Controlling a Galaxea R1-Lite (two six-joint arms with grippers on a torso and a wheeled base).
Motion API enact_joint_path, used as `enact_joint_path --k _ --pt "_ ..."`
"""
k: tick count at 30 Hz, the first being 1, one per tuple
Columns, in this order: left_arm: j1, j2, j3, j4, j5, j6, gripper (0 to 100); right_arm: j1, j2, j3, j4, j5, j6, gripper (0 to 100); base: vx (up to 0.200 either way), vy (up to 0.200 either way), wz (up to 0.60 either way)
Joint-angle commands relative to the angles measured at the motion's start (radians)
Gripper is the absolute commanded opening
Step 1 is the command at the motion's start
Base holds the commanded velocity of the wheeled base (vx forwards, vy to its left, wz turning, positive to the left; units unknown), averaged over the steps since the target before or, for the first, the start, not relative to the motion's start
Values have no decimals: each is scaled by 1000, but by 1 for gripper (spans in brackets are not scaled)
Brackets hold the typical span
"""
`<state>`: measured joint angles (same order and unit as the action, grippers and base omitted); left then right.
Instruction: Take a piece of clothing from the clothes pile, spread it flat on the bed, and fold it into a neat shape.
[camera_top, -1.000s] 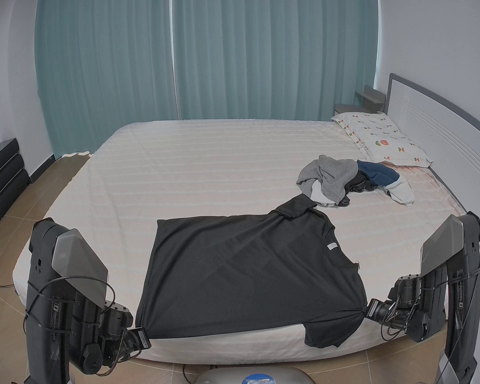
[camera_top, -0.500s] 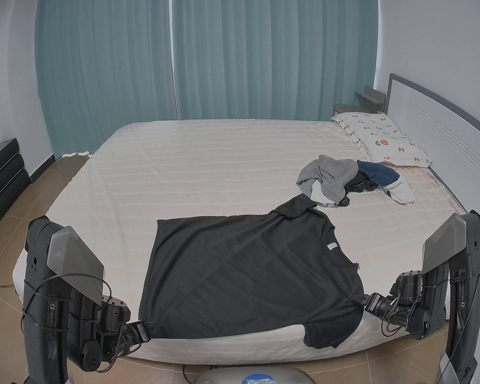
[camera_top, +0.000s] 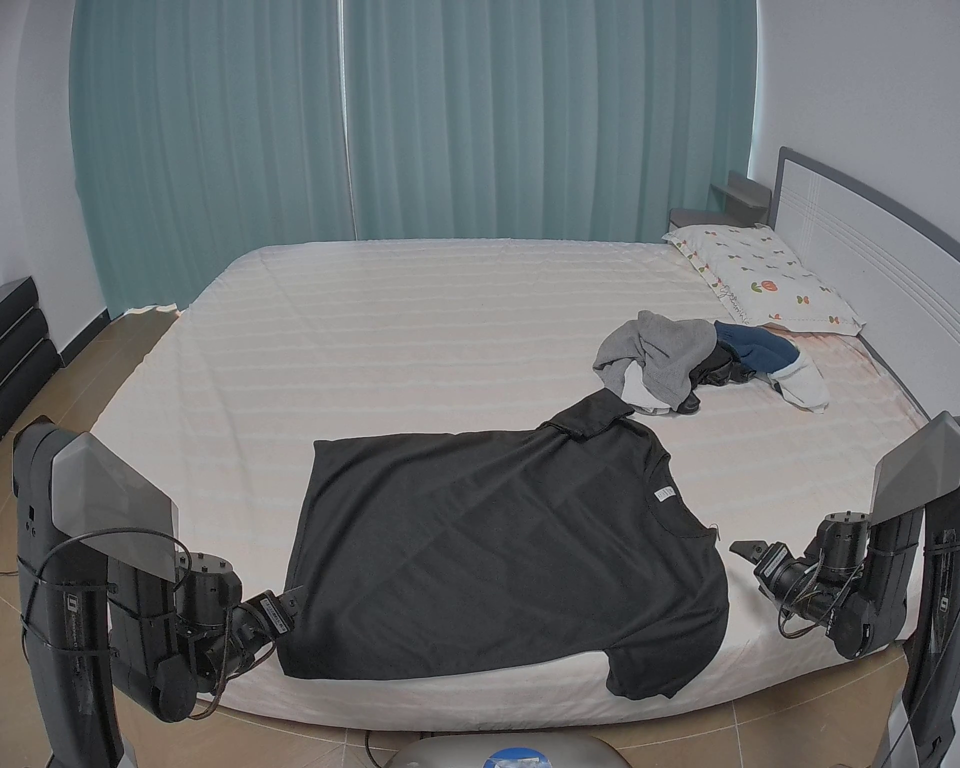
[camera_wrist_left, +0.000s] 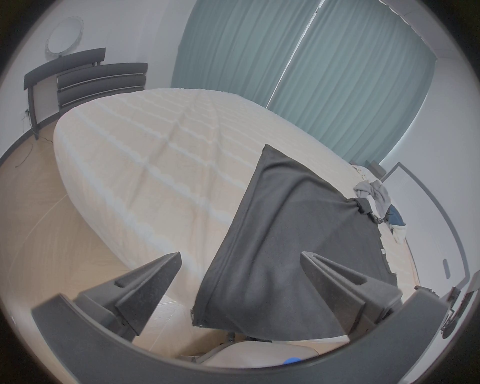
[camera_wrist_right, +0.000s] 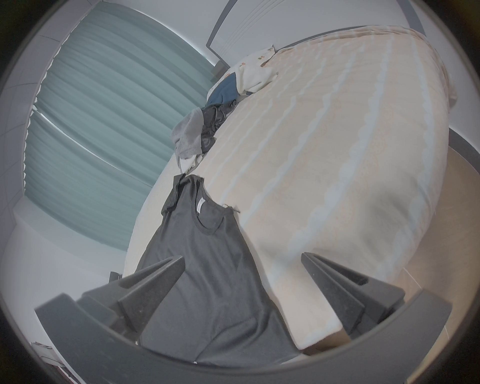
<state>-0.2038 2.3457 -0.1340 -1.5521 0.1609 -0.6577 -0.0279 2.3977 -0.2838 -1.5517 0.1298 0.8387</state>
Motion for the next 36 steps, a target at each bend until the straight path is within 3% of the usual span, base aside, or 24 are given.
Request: enact_joint_path --k 1,9,15,19,23,32,33,34,36 --pt "7 -11 -9 -16 -18 -2 100 -7 -14 -5 -18 1 2 100 200 0 0" --pt "9 -13 -76 -14 -38 -39 100 5 9 -3 -18 1 3 100 200 0 0" --pt "7 -19 -148 -11 -38 -42 100 13 37 2 -16 2 3 100 0 0 0" --pt "47 -28 -286 53 -38 -36 100 25 40 5 -16 2 3 100 0 0 0" --pt "96 -37 -487 261 -53 -46 100 45 58 8 -18 1 5 100 0 0 0" --pt "169 32 -943 731 -296 -83 100 48 60 9 -18 1 3 100 0 0 0" --pt "169 32 -943 731 -296 -83 100 48 60 9 -18 1 3 100 0 0 0" --pt "185 66 -1062 830 -323 -83 100 49 61 9 -18 1 3 100 0 0 0" --pt "187 112 -1176 951 -330 -82 100 52 61 9 -18 -1 3 100 0 0 0"
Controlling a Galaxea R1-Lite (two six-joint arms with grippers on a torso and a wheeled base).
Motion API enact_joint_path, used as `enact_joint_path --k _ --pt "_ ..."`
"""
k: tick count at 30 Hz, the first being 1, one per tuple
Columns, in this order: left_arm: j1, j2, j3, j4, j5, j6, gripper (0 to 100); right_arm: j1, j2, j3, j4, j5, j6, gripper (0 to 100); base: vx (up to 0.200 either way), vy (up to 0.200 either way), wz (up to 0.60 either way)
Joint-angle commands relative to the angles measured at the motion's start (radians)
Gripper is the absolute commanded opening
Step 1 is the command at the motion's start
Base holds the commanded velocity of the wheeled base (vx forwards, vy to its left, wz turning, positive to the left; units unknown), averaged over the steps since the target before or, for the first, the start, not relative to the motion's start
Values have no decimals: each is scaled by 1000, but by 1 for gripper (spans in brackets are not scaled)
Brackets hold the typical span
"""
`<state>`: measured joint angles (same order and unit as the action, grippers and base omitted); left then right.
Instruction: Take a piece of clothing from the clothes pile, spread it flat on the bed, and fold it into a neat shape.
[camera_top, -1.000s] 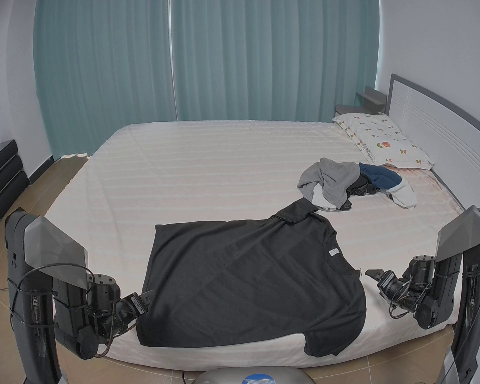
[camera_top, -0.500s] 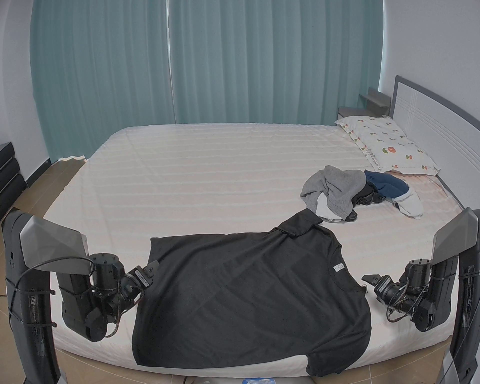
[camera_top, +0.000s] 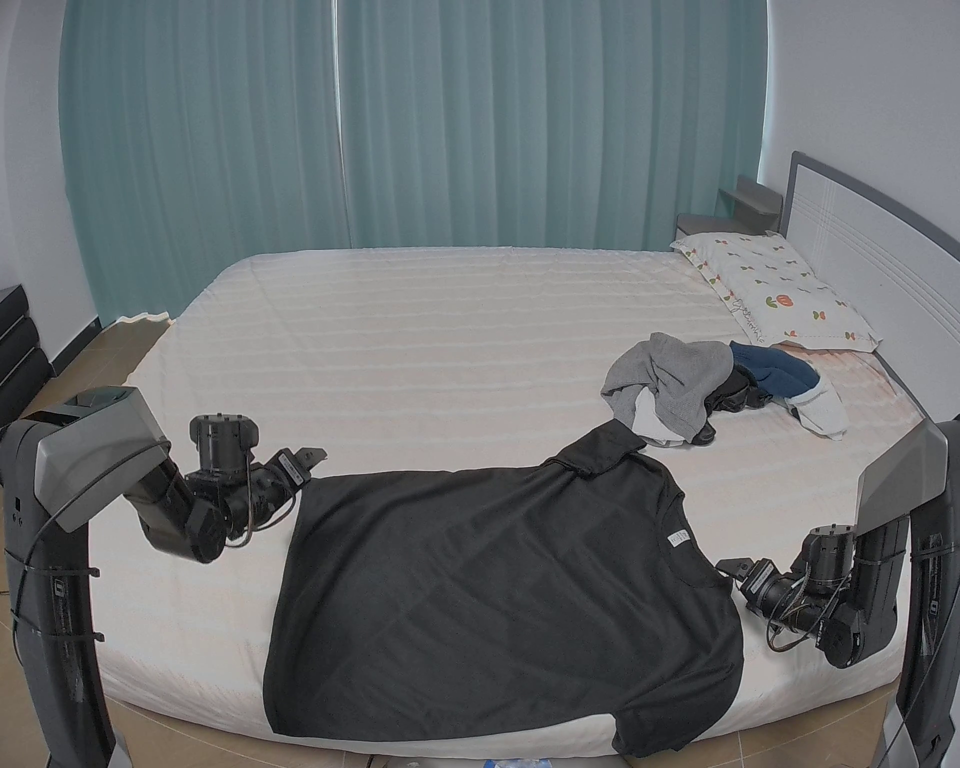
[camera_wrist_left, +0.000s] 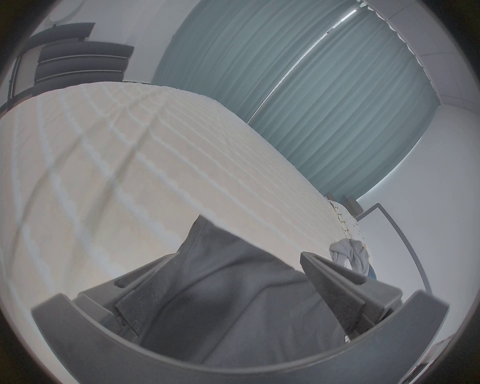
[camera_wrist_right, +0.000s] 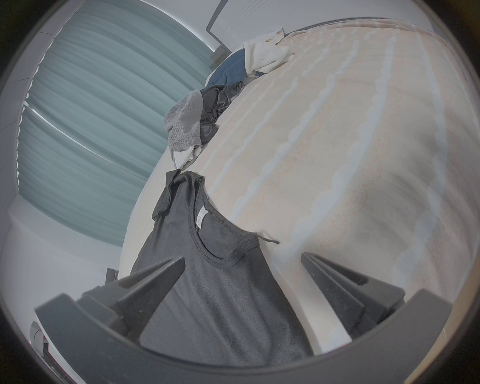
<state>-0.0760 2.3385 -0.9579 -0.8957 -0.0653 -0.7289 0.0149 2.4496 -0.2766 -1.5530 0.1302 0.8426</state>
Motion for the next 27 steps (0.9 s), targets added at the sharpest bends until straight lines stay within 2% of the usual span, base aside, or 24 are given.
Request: enact_joint_path --k 1,2,3,4,5,9,27 --pt "58 142 -401 340 -103 -10 100 10 9 0 -16 -1 0 100 0 0 0" --pt "58 150 -418 354 -103 -9 100 10 9 0 -16 -1 0 100 0 0 0" --pt "58 193 -499 400 -99 -9 100 10 9 2 -16 0 1 100 0 0 0" --pt "58 193 -499 400 -99 -9 100 10 9 2 -16 0 1 100 0 0 0" --pt "59 249 -575 405 -96 -10 100 10 9 2 -16 0 0 100 0 0 0" --pt "59 341 -673 403 -87 -14 100 10 11 0 -16 0 -2 100 0 0 0" --pt "54 351 -641 399 -62 -17 100 14 16 -1 -16 0 -2 100 0 0 0"
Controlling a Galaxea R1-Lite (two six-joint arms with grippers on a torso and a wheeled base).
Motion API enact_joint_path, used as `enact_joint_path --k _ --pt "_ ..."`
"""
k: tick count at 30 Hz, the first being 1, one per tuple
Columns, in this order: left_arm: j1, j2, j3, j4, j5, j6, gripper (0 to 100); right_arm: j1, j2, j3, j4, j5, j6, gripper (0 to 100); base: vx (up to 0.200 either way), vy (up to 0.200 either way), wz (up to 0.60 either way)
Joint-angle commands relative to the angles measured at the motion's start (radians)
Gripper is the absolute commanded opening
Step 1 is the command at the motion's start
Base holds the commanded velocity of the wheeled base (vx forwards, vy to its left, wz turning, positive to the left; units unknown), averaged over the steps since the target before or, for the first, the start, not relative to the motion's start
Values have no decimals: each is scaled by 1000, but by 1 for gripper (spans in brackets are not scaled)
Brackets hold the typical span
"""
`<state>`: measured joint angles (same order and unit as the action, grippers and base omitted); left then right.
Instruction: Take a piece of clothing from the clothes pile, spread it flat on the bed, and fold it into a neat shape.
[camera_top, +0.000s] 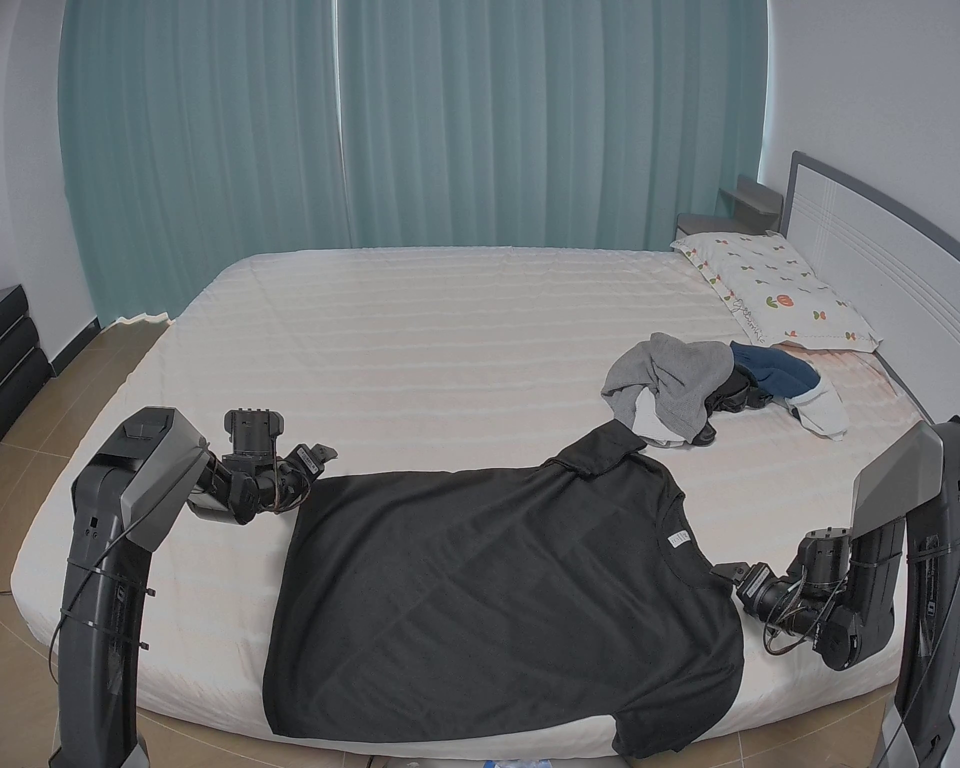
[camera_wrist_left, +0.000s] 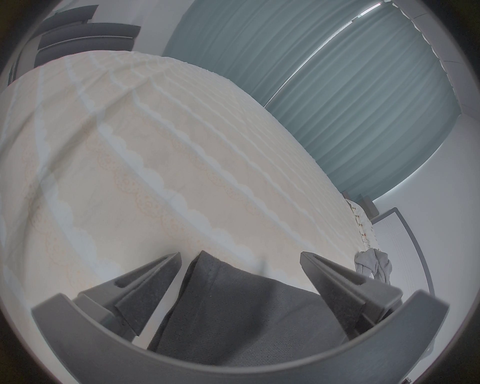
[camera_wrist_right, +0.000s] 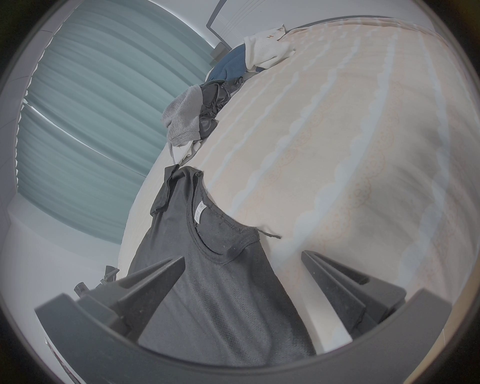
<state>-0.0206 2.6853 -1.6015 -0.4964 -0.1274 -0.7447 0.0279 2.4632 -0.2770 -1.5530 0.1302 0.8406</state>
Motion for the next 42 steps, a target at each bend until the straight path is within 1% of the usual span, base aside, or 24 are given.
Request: enact_joint_path --k 1,5,6,10,12,15,19,21,42 --pt "-1 4 3 -1 0 -1 100 1 2 -1 -16 0 0 100 0 0 0" --pt "-7 13 -3 -2 0 4 100 1 2 1 -16 -1 -2 100 0 0 0" --pt "-7 14 -6 -2 0 4 0 1 2 1 -16 -1 -2 100 0 0 0" --pt "-5 16 -9 -2 2 1 0 1 2 2 -16 0 -5 100 0 0 0" --pt "-4 18 -11 -4 19 1 0 1 2 2 -16 0 -5 100 0 0 0" --pt "-2 31 -23 -36 74 -2 0 1 2 2 -16 0 -5 100 0 0 0" --pt "1 76 -61 -122 164 1 0 1 2 2 -16 0 -5 100 0 0 0" --pt "1 87 -74 -129 189 1 0 1 2 2 -16 0 -5 100 0 0 0" --pt "1 88 -78 -126 193 -1 0 1 3 1 -16 -1 -3 100 0 0 0"
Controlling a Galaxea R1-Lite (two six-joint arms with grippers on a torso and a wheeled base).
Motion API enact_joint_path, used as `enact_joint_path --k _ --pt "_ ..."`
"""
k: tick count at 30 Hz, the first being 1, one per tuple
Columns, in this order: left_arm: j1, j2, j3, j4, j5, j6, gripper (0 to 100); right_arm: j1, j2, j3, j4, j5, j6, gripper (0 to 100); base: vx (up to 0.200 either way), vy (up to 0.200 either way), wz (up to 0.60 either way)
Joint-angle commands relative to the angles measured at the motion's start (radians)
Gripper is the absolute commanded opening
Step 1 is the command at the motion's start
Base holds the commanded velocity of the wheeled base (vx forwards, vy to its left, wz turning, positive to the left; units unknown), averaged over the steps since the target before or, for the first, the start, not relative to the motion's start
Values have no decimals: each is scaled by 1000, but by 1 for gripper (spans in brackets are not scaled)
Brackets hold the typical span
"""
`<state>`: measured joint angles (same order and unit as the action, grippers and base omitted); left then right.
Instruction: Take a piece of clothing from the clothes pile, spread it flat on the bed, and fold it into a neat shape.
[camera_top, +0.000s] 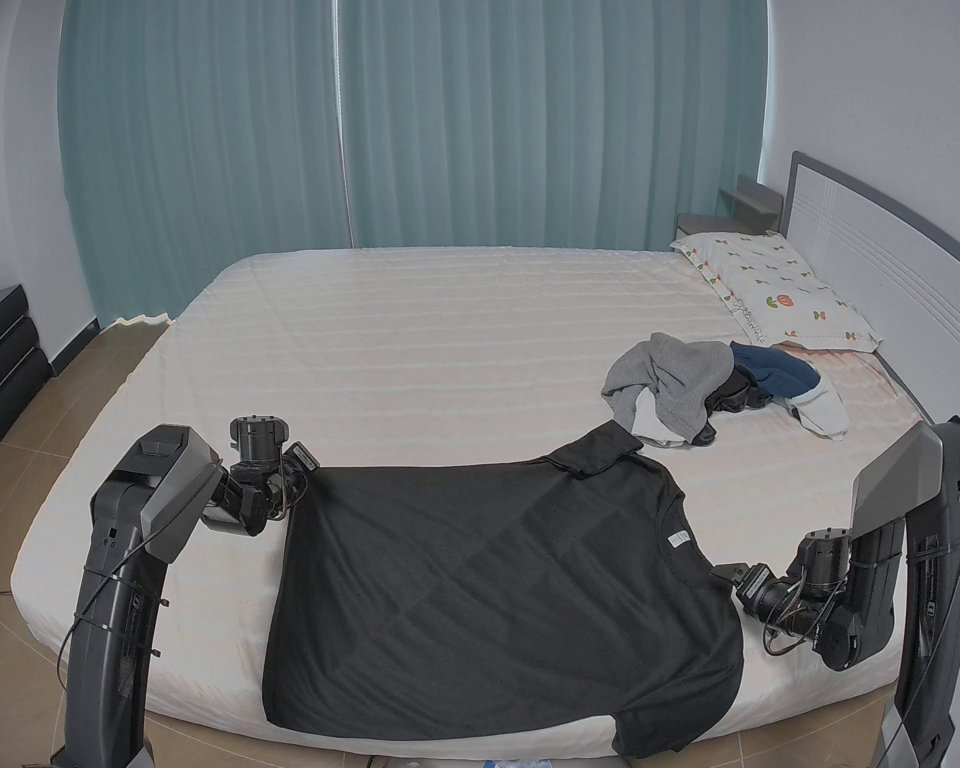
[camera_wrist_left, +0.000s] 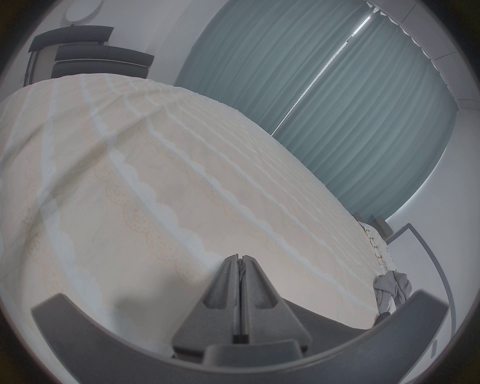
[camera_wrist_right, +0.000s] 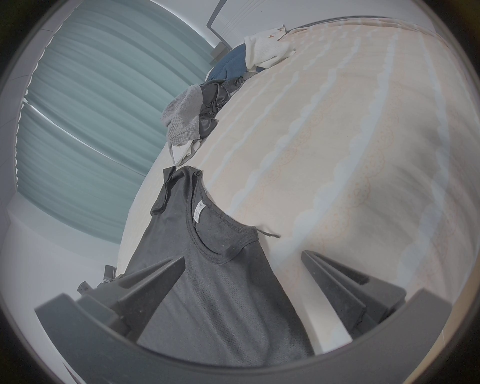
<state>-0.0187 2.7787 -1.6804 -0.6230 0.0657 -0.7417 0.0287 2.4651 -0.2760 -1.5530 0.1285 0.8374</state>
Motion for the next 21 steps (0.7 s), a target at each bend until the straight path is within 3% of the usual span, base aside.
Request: enact_joint_path --k 1,2,8,11,14,21 --pt "-1 -8 2 2 0 -5 0 0 2 0 -16 0 0 100 0 0 0" --pt "-1 -8 2 0 0 -5 100 0 2 0 -16 0 0 100 0 0 0" --pt "-1 -13 11 -11 0 -21 100 2 2 1 -16 0 0 100 0 0 0" --pt "0 -41 28 -43 8 -93 100 2 2 1 -16 0 -1 100 0 0 0" --pt "25 -160 169 -123 20 -171 100 2 2 3 -16 0 -1 100 0 0 0" --pt "17 -436 536 -164 -40 -188 100 2 2 3 -16 0 -1 100 0 0 0"
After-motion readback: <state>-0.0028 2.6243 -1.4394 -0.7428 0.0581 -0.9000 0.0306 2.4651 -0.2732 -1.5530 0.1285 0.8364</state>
